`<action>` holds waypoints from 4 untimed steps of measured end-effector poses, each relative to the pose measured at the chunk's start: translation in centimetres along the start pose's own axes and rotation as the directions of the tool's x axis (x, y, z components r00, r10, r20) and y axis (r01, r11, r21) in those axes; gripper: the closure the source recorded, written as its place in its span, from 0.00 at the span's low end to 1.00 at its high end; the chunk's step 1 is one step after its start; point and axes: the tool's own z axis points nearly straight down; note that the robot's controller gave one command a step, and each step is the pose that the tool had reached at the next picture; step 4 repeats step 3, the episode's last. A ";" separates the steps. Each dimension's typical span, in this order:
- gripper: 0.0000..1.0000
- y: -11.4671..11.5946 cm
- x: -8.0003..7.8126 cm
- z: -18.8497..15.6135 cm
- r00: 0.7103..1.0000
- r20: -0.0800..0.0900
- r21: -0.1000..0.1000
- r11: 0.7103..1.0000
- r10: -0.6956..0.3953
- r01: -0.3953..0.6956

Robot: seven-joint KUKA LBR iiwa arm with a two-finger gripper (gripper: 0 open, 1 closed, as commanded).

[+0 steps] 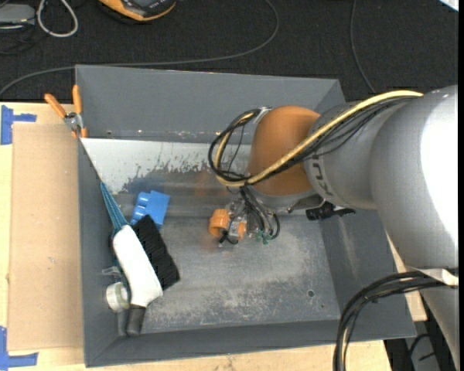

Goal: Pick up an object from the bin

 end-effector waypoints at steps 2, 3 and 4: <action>1.00 -0.1 0.4 -2.1 1.000 -0.013 0.004 1.000 0.000 0.000; 1.00 0.0 -0.1 -5.4 1.000 0.001 -0.001 1.000 0.000 0.000; 1.00 0.0 -0.1 -5.4 1.000 0.001 -0.001 1.000 0.000 0.000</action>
Offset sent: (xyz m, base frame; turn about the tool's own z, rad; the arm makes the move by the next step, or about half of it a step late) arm -0.0003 0.0000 0.1128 0.0000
